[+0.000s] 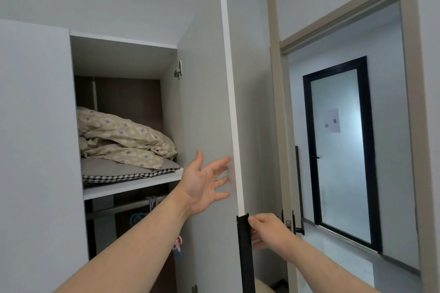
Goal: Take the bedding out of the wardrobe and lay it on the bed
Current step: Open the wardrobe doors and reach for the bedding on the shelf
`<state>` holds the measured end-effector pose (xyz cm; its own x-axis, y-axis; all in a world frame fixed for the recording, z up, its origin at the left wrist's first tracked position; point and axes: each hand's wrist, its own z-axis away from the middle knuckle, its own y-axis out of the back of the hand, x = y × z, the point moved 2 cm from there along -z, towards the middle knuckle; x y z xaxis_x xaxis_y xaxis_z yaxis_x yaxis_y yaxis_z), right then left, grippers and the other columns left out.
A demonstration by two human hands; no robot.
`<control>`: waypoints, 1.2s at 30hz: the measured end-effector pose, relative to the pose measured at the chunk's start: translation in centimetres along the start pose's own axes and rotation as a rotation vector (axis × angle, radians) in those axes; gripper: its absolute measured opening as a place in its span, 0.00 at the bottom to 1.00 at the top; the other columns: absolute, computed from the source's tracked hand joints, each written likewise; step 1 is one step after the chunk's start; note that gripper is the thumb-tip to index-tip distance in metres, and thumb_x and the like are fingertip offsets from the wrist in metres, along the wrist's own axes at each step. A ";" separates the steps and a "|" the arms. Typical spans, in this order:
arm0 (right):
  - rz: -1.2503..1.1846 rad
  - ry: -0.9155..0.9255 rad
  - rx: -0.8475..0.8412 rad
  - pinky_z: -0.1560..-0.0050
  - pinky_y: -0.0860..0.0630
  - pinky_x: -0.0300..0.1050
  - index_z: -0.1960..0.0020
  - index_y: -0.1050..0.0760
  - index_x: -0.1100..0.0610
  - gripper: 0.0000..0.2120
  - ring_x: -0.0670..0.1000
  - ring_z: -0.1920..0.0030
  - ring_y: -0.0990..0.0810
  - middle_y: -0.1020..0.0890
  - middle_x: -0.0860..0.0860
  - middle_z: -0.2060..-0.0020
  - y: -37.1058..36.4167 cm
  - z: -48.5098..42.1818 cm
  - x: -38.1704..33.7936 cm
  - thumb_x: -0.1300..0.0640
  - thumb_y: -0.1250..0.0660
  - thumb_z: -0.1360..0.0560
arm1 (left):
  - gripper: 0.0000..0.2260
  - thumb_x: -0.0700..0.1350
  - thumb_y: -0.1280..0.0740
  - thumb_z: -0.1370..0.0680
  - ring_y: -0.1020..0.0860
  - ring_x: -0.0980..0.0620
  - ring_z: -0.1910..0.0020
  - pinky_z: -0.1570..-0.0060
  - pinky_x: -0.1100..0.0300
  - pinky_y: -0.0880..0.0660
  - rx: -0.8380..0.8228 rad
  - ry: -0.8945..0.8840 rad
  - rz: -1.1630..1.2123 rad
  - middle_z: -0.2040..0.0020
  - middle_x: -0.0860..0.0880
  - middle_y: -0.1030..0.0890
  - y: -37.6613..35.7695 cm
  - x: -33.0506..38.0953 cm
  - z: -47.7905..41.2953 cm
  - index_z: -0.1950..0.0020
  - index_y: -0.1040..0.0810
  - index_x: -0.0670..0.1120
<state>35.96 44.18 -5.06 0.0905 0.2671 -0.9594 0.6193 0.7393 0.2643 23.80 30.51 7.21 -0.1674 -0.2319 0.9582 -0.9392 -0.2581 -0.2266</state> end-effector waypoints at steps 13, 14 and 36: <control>0.439 0.759 0.441 0.27 0.38 0.48 0.24 0.41 0.52 0.29 0.48 0.28 0.37 0.35 0.48 0.27 -3.9 3.5 -12.6 0.48 0.37 0.22 | 0.25 0.58 0.51 0.18 0.44 0.50 0.23 0.26 0.48 0.44 0.423 -0.410 -0.480 0.22 0.50 0.40 4.1 6.2 4.6 0.23 0.39 0.49; 0.472 0.803 0.431 0.26 0.42 0.45 0.23 0.44 0.50 0.30 0.47 0.25 0.41 0.39 0.47 0.24 -5.0 3.6 -13.6 0.47 0.37 0.22 | 0.25 0.56 0.49 0.17 0.47 0.51 0.22 0.25 0.50 0.48 0.526 -0.500 -0.673 0.21 0.51 0.43 5.0 6.9 5.6 0.22 0.42 0.49; 0.593 0.853 0.124 0.25 0.55 0.40 0.21 0.53 0.48 0.31 0.42 0.23 0.58 0.55 0.42 0.21 -33.3 -16.5 -16.3 0.46 0.44 0.19 | 0.38 0.59 0.40 0.22 0.65 0.48 0.24 0.28 0.53 0.64 1.125 -0.375 -1.818 0.20 0.46 0.59 37.2 10.8 11.9 0.20 0.57 0.49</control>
<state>0.98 25.44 3.43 -0.1442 0.9494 -0.2791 0.7356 0.2915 0.6115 -9.38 7.20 7.02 0.6443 0.7510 0.1441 0.5901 -0.6081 0.5310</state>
